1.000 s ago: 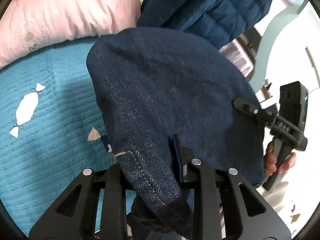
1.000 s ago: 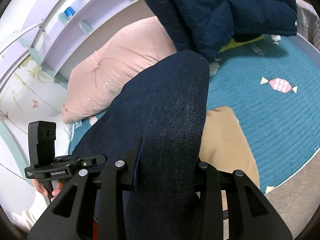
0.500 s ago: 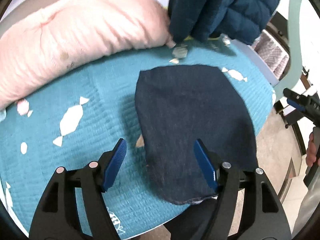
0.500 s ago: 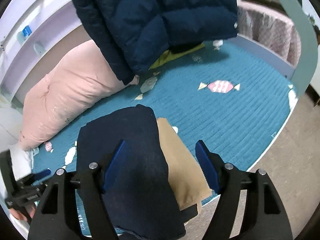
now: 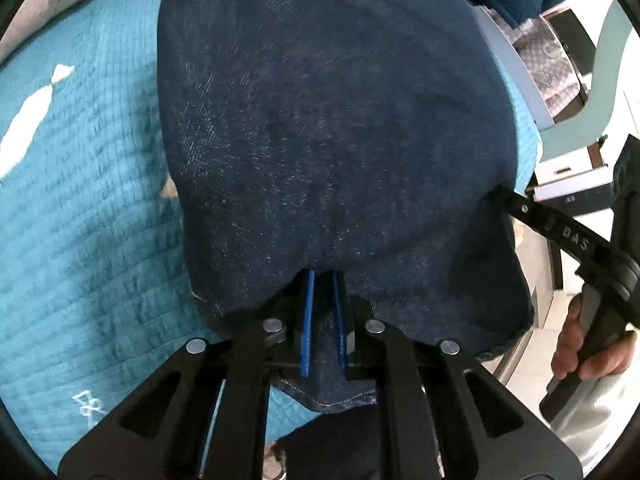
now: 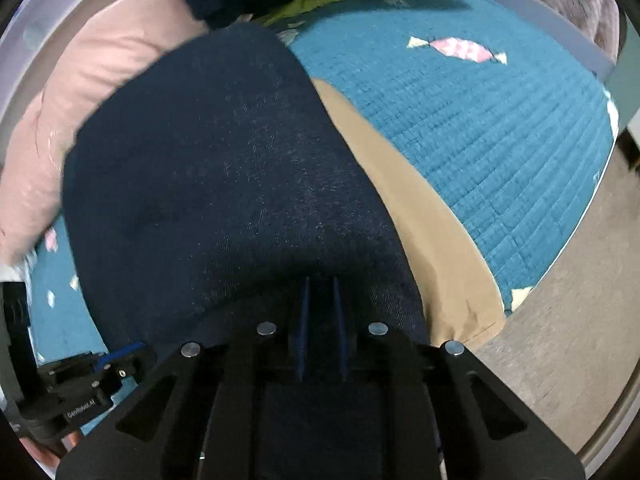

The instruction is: Fold large clothes

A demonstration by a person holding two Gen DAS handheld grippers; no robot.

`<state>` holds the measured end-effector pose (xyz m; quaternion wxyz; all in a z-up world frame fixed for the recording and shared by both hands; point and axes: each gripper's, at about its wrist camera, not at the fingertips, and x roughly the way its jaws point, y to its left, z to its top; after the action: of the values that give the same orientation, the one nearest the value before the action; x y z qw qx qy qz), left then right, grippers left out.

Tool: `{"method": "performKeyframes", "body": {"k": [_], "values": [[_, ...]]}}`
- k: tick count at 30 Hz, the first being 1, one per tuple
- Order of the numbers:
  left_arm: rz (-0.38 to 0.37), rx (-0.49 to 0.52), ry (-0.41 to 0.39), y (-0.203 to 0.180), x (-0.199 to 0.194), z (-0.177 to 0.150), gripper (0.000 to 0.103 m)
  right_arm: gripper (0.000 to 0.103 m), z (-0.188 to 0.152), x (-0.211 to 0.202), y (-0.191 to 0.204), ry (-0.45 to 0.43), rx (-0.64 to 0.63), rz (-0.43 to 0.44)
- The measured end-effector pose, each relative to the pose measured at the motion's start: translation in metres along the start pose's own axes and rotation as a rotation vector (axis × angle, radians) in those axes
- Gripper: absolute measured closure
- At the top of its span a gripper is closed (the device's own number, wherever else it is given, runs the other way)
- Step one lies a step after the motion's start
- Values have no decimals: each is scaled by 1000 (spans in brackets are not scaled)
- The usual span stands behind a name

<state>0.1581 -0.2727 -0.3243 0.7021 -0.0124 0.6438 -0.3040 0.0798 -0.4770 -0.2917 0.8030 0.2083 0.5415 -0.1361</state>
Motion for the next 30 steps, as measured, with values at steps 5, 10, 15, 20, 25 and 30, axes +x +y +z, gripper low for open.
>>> {"method": "performKeyframes", "body": {"k": [5, 10, 15, 20, 25, 30], "values": [[-10, 79, -124, -14, -48, 10, 92, 89, 23, -49, 16, -95, -29, 20], [84, 105, -235, -19, -68, 46, 92, 87, 63, -69, 40, -186, -50, 43], [134, 71, -259, -6, -50, 74, 92, 87, 92, -48, 57, -233, -75, 63], [126, 8, -210, 22, -2, 99, 92, 92, 99, 14, 54, -177, -99, -7], [111, 8, -192, 27, -11, 98, 91, 92, 100, 21, 40, -183, -49, 56], [114, 54, -203, 11, -44, 60, 91, 88, 75, -32, 36, -170, -47, -10]]}}
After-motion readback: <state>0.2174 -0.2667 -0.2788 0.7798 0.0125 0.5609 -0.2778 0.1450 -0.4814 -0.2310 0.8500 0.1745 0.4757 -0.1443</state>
